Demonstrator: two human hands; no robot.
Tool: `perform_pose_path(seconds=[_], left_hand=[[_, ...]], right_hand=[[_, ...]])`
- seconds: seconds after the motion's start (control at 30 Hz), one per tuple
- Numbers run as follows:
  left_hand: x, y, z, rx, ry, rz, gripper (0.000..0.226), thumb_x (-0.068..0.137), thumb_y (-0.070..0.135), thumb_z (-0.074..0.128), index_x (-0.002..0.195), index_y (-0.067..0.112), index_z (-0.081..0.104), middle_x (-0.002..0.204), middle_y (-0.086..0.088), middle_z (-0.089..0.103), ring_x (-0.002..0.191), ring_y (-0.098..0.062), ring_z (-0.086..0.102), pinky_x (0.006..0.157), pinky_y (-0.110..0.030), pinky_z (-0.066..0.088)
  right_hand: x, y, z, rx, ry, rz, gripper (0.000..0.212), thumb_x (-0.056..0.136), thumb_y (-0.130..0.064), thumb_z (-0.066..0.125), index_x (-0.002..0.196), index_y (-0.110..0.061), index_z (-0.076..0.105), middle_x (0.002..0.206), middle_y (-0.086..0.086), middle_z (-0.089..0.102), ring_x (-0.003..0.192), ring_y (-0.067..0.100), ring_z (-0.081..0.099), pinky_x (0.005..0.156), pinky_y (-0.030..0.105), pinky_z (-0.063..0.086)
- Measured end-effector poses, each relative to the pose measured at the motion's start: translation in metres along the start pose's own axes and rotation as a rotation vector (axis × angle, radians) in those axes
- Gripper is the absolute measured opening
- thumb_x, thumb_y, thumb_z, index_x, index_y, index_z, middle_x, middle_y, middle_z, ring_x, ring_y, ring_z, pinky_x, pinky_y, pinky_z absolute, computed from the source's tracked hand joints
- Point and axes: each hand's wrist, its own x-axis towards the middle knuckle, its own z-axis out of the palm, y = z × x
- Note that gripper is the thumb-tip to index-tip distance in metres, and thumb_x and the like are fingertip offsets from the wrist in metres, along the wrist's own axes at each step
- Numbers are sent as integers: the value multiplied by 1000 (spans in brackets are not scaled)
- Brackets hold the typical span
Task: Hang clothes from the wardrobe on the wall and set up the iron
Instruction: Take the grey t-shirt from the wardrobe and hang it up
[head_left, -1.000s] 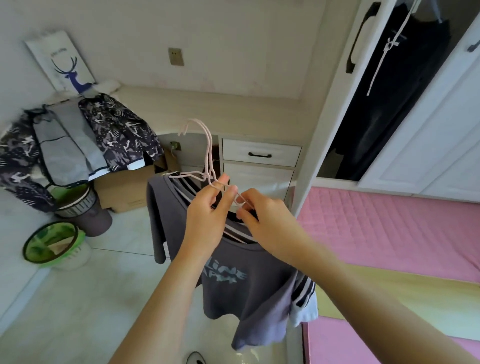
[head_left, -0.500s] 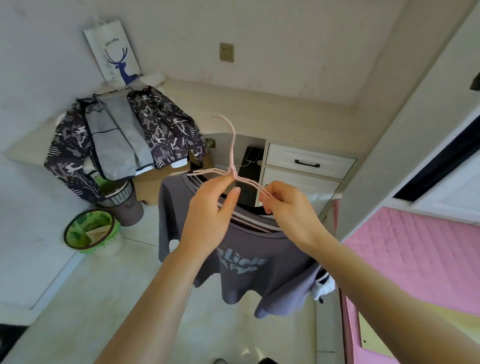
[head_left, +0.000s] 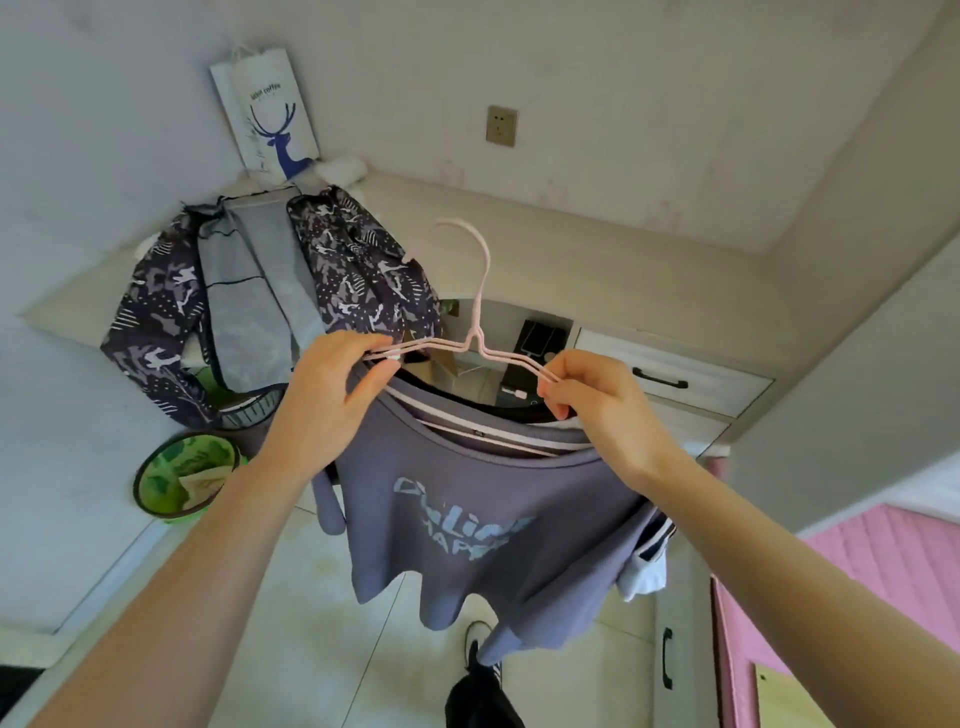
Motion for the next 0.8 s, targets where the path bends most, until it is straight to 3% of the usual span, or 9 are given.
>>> perform_pose_path(seconds=[0.07,0.2,0.3,0.4,0.53,0.67,0.8], left_hand=[[14,-8,2,-13,9,-8,39,93,47,51,113,16,64,96,3,60,93,-15,49,83,-25,37],[40,-17,9,-84,94,-85,17,94,29,55,94,15,66,82,4,59,78,-13,51,73,-32,41],[61,-15,13,-98,191,-202,13,93,26,59,87,18,67,78,5,64,75,-11,55,68,-24,41],[79,-17,14,-109,253,-273,13,92,25,61,86,18,69,78,9,66,76,-4,57,65,-12,38],[98,-30,10,-100,279,-351,11,92,24,60,87,19,68,73,7,64,72,-1,56,62,-10,37],[112,-45,2,-118,329,-395,13,91,28,60,86,20,69,72,5,64,67,-10,53,62,-22,38],[126,-66,-6,-77,347,-430,11,91,29,60,85,23,67,64,19,57,59,-4,49,56,-14,33]], right_hand=[[26,4,-7,9,-44,-13,30,86,-8,52,59,-21,56,59,5,51,62,23,41,65,41,34],[79,10,-18,-50,-95,-67,19,81,-19,51,63,-20,57,60,6,52,61,25,44,64,41,37],[118,16,-25,-255,-75,-216,17,89,-14,53,74,-21,58,67,-3,57,67,20,52,65,39,43],[152,24,-30,-268,-54,-326,9,89,-19,55,95,-23,59,85,-12,60,78,15,57,70,31,48],[190,42,-33,-387,-70,-351,31,89,-36,51,116,-24,55,100,-11,62,82,12,60,77,28,48],[221,54,-28,-456,-62,-366,28,95,-36,46,119,-25,55,108,-10,61,93,13,57,82,33,48],[250,51,-11,-435,-93,-372,27,99,-30,39,113,-19,59,105,-4,60,91,13,55,83,33,47]])
